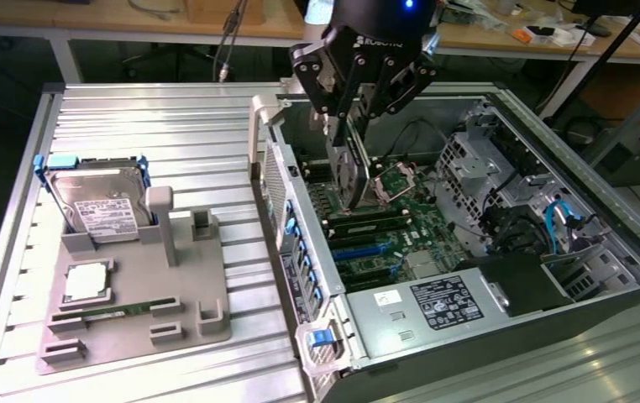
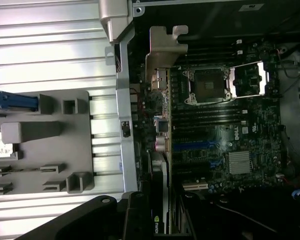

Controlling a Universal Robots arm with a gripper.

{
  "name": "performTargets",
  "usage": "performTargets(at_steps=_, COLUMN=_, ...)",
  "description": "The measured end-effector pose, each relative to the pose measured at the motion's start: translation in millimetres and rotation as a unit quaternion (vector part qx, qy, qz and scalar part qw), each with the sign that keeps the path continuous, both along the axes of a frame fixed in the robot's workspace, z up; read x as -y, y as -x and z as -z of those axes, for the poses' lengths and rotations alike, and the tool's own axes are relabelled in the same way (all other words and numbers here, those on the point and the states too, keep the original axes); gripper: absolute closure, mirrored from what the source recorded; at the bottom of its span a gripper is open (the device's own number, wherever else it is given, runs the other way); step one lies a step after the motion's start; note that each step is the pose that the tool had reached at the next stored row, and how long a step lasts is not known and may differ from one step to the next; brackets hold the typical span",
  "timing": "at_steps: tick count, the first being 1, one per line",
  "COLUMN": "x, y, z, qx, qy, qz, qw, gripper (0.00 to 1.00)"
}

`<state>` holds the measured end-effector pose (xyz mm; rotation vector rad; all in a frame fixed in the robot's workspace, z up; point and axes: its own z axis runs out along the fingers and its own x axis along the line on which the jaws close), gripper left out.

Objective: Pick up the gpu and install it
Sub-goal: 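Pick up the gpu and move the gpu toward the slot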

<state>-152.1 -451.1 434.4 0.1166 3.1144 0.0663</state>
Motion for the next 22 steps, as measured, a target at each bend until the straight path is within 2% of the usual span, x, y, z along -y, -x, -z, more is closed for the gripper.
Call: performTargets(at_steps=22, x=-0.5, y=-40.1, z=0.0, qx=0.0, qy=0.0, qz=0.0, qw=1.0, gripper=0.73)
